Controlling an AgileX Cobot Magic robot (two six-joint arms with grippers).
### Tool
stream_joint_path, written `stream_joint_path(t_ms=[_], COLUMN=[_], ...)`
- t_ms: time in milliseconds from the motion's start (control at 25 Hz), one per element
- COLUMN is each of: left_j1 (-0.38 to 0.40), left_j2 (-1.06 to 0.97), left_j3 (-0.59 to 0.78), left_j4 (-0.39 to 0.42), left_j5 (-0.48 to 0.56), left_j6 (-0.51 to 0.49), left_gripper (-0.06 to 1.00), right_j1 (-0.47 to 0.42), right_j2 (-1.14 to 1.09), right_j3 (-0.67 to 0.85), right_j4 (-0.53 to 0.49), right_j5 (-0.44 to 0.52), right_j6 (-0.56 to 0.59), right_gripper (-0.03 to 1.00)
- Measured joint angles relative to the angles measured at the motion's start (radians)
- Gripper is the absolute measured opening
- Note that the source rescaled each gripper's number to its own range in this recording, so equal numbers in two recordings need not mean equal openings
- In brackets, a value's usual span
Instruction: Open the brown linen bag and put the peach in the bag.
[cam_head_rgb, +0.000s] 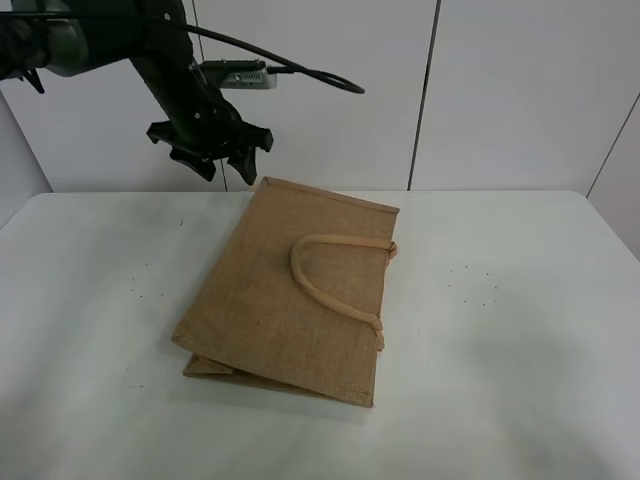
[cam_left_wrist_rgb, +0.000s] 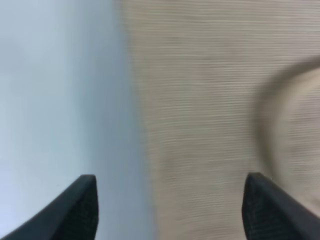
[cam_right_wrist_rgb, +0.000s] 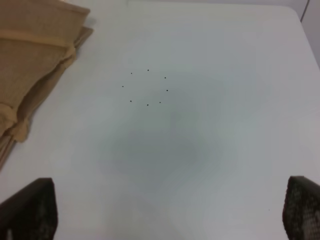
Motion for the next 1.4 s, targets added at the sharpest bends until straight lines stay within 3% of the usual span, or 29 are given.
stream_joint_path(t_ms=[160, 520, 640, 920, 1400], left_j1=[0.059, 0.289, 0.329, 0.318, 0.249], left_j2=[0.0, 0.0, 0.0, -0.078, -0.517], left_j3=[-0.006, -0.006, -0.006, 0.068, 0.533], left_j4=[0.064, 0.074, 0.054, 0.008, -0.016], left_j5=[0.046, 0.081, 0.089, 0.098, 0.148], left_j6=[-0.029, -0.031, -0.032, -0.02, -0.002], left_gripper=[0.92, 0.92, 0.92, 0.92, 0.92], right_j1=[0.0, 0.0, 0.0, 0.0, 0.0], right_j2=[0.0, 0.0, 0.0, 0.0, 0.0], right_j3=[0.0, 0.0, 0.0, 0.0, 0.0], right_j4=[0.0, -0.001, -0.001, -0.001, -0.002], right_j5=[0.0, 0.0, 0.0, 0.0, 0.0], right_j6=[0.0, 0.0, 0.0, 0.0, 0.0], right_gripper=[1.0, 1.0, 1.0, 1.0, 1.0])
